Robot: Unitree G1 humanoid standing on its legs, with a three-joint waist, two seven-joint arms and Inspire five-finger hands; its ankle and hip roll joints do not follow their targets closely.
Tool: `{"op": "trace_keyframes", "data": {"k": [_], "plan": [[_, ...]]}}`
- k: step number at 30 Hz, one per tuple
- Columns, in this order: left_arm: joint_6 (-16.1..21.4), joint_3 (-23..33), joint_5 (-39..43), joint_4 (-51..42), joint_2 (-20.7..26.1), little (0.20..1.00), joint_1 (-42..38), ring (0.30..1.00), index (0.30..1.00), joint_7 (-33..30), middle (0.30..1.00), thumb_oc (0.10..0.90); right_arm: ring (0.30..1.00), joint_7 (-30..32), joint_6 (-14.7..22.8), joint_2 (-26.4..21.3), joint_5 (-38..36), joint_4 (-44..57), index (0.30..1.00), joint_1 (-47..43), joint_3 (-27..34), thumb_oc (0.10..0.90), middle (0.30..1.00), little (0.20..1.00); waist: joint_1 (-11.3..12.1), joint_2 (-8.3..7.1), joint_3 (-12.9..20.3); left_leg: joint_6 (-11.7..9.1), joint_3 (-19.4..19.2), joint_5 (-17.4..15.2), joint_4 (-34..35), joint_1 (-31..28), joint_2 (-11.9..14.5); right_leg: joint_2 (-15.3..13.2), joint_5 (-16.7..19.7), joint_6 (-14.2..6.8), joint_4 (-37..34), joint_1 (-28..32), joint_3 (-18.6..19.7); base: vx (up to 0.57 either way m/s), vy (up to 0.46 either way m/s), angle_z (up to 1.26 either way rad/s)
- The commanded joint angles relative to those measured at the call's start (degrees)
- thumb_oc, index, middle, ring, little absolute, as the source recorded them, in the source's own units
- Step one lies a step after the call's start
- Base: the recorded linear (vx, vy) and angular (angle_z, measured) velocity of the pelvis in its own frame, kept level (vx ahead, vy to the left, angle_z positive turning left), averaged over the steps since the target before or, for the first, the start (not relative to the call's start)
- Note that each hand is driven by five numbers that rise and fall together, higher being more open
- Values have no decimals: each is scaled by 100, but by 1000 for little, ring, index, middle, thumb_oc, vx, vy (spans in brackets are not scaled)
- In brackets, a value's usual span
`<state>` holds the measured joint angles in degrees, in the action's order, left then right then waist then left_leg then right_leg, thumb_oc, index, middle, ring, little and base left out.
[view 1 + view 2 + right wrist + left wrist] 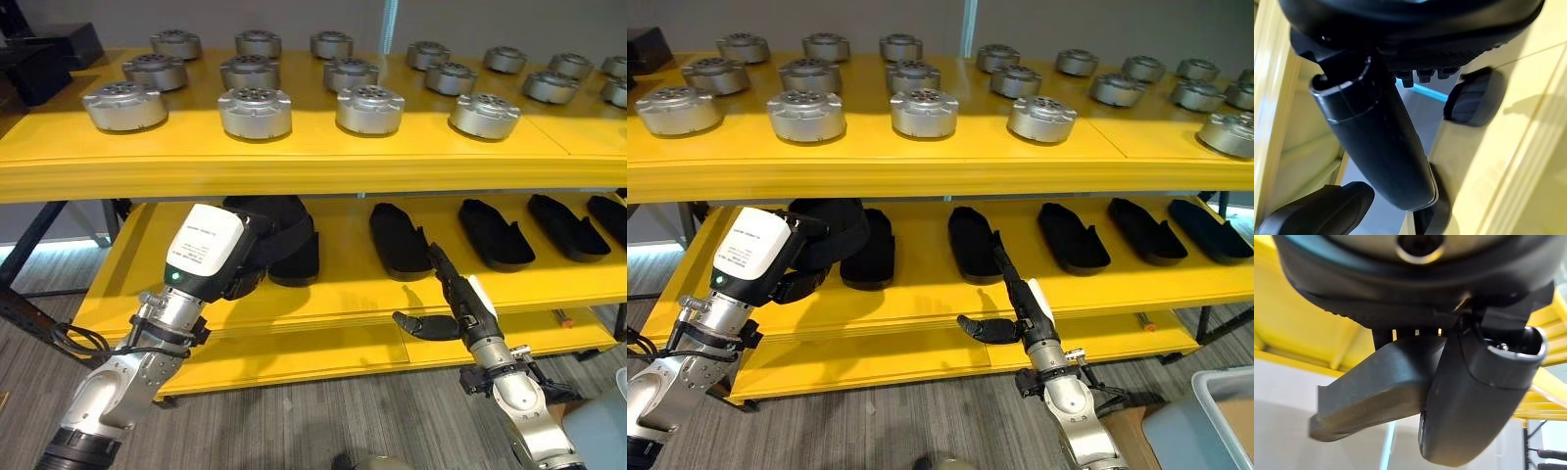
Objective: Move parts from the plastic box to the shelf.
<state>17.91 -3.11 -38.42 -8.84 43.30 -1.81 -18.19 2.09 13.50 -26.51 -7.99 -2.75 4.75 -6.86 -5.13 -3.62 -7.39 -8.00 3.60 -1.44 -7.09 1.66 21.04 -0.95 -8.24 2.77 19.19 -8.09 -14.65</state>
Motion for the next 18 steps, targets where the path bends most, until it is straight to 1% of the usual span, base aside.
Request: {"op": "trace_keyframes", "data": {"k": [1, 2, 3, 4, 6, 8, 11, 13, 18], "plan": [[35, 639, 510, -774, -153, 300, -654, 300, 300, -631, 300, 400, 1000, 194, 662, -242, -129, 513, 1000, -195, 367, 900, 1000, 1000, -82, 189, 335, -73, -478, 547, 480, -174, 106, -445, -165, -724, -368, 675, 152, 33, 126, 13], [59, 547, 514, -788, -147, 300, -702, 300, 300, -602, 300, 400, 1000, 220, 646, -218, -101, 501, 1000, -152, 376, 900, 1000, 1000, -76, 216, 356, -100, -471, 467, 521, -240, 65, -485, -150, -759, -321, 646, 124, 50, 195, 9], [66, 493, 505, -776, -144, 300, -717, 300, 300, -592, 300, 400, 1000, 235, 637, -192, -94, 505, 1000, -122, 398, 900, 1000, 1000, -65, 205, 368, -80, -450, 374, 520, -268, -23, -544, -116, -797, -345, 676, 143, 103, 272, -1], [103, 406, 516, -784, -124, 300, -785, 300, 300, -536, 300, 400, 1000, 260, 654, -166, -91, 540, 1000, -43, 473, 900, 1000, 1000, -74, 145, 351, -71, -523, 204, 338, -187, -153, -685, -5, -896, -481, 827, 186, 85, 215, 5], [104, 372, 536, -784, -123, 300, -809, 300, 300, -529, 300, 400, 1000, 248, 631, -144, -73, 554, 1000, 13, 488, 900, 1000, 1000, -66, 117, 341, -52, -544, 110, 232, -174, -221, -766, 32, -949, -541, 914, 173, 73, 166, 23], [96, 334, 537, -774, -92, 300, -812, 300, 300, -533, 300, 400, 1000, 245, 600, -115, -16, 575, 1000, 101, 524, 900, 1000, 1000, -57, 46, 297, 12, -588, -106, 29, -211, -440, -932, 155, -1077, -783, 1128, 254, 82, 235, 20], [77, 386, 542, -745, -8, 300, -869, 300, 300, -546, 300, 400, 1000, 204, 548, -55, 2, 593, 1000, 188, 571, 900, 1000, 1000, -47, -36, 271, 49, -692, -304, -179, -177, -639, -1119, 265, -1194, -997, 1230, 306, 41, 215, 8], [67, 399, 555, -719, 43, 300, -907, 300, 300, -571, 300, 400, 1000, 186, 531, -19, -12, 577, 1000, 215, 593, 900, 1000, 1000, -45, -100, 265, 81, -740, -419, -346, -101, -736, -1238, 346, -1271, -1093, 1261, 303, 21, 198, -2], [41, 559, 554, -735, 139, 300, -807, 300, 300, -624, 300, 400, 1000, 213, 466, -4, 66, 549, 1000, 137, 610, 900, 1000, 1000, -9, -255, 311, 207, -871, -675, -642, 22, -912, -1410, 513, -1389, -1298, 1281, 425, 17, 131, -3]]}}
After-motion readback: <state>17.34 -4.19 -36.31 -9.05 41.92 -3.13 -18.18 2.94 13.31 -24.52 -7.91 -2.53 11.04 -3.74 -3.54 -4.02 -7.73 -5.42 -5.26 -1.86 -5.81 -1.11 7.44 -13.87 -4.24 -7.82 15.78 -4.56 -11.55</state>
